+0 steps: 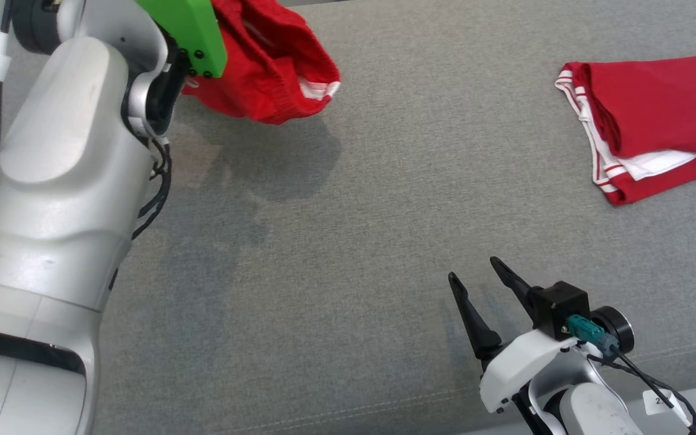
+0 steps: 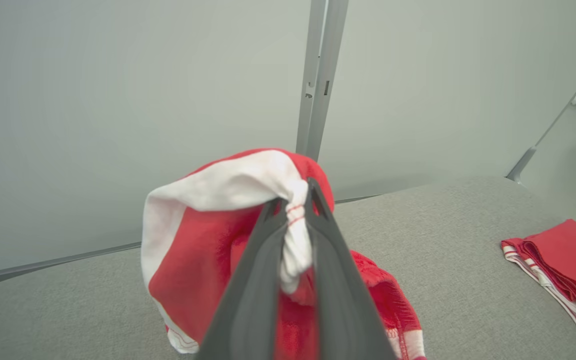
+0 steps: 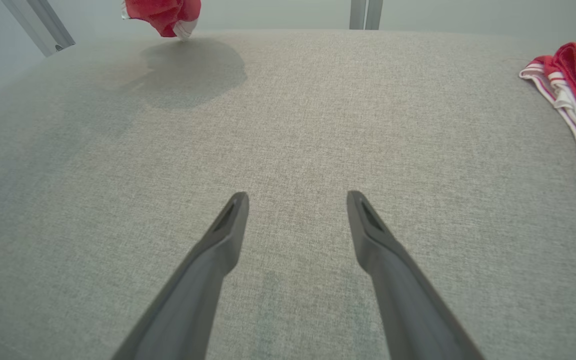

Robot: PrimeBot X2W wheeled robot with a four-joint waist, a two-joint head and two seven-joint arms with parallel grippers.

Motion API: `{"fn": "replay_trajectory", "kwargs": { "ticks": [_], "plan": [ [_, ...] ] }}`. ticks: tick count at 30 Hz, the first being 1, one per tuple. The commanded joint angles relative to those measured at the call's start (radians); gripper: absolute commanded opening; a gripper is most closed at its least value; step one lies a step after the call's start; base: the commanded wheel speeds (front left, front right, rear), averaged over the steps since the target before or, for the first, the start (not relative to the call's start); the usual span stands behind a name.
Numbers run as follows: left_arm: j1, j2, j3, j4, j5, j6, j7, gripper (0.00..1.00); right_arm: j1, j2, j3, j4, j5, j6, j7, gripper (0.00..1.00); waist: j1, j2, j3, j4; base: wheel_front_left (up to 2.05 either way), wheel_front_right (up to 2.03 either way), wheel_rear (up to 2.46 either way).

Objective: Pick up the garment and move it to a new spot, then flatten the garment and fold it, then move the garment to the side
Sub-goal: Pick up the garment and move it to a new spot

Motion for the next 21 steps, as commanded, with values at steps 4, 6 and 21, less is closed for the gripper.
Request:
{"fn": "replay_trajectory", "kwargs": {
  "ticks": [4,6,21],
  "plan": [
    [-0.015,-0.060,-0.033,-0.085,-0.025,-0.074,-0.027,0.00,-0.016,0.000,-0.006,0.020,0.018,0.000,-0.025,1.00,0.0000,0.0000,-0.050,-0.095,0.00,0.00,0.00],
    [-0.006,-0.076,-0.049,-0.120,-0.038,-0.093,-0.045,0.00,-0.019,0.000,-0.005,0.027,0.023,0.000,-0.033,1.00,0.0000,0.0000,-0.050,-0.109,0.00,0.00,0.00],
    [0.095,-0.010,-0.297,-0.185,-0.141,-0.120,-0.012,0.00,-0.055,0.000,0.000,0.056,0.047,0.000,-0.071,1.00,0.0000,0.0000,0.007,-0.148,0.00,0.00,0.00]
  ]
}}
